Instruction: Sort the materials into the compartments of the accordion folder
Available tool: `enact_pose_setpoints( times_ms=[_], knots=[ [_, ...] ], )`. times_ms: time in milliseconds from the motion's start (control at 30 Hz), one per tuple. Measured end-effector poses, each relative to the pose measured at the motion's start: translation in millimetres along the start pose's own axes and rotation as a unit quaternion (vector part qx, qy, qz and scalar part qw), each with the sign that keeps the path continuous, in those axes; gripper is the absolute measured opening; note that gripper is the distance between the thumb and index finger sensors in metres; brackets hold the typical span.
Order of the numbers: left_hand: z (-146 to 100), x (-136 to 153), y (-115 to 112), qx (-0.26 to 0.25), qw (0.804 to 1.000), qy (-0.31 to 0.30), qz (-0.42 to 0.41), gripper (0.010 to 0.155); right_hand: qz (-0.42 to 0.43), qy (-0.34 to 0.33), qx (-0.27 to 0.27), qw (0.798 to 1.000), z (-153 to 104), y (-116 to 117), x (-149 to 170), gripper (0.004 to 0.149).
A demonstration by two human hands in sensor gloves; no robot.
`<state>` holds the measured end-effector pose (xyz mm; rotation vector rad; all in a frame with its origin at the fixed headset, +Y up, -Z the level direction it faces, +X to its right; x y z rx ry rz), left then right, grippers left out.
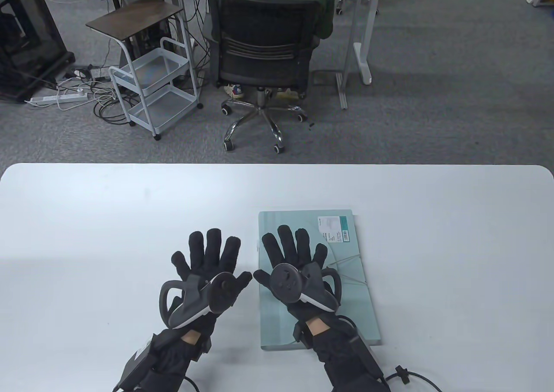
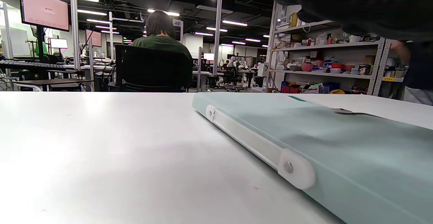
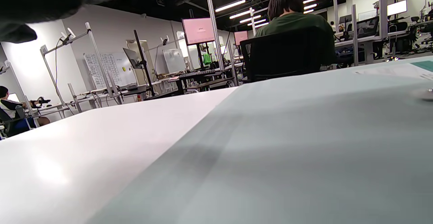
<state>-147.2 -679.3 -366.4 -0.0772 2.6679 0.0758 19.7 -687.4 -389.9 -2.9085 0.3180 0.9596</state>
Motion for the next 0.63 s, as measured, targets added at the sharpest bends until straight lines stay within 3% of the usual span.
enact_pose_setpoints(
  times_ms=[633],
  knots=[
    [0.3, 7.6, -3.7, 0.008, 1.000, 0.017, -0.004, 0.075, 0.005, 0.000, -0.017, 1.000, 1.1, 9.4, 4.3, 0.070]
  ],
)
Point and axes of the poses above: the tracker on the back of each hand, its own x axis roughly to the little-finger side, its own z axis roughly from the wrist to the fingertips, y = z × x, the point moved 4 cm from there along z, roughly from the wrist to the fingertips, and after that the axes turned 14 degrees about -y, right-handed, at the moved point
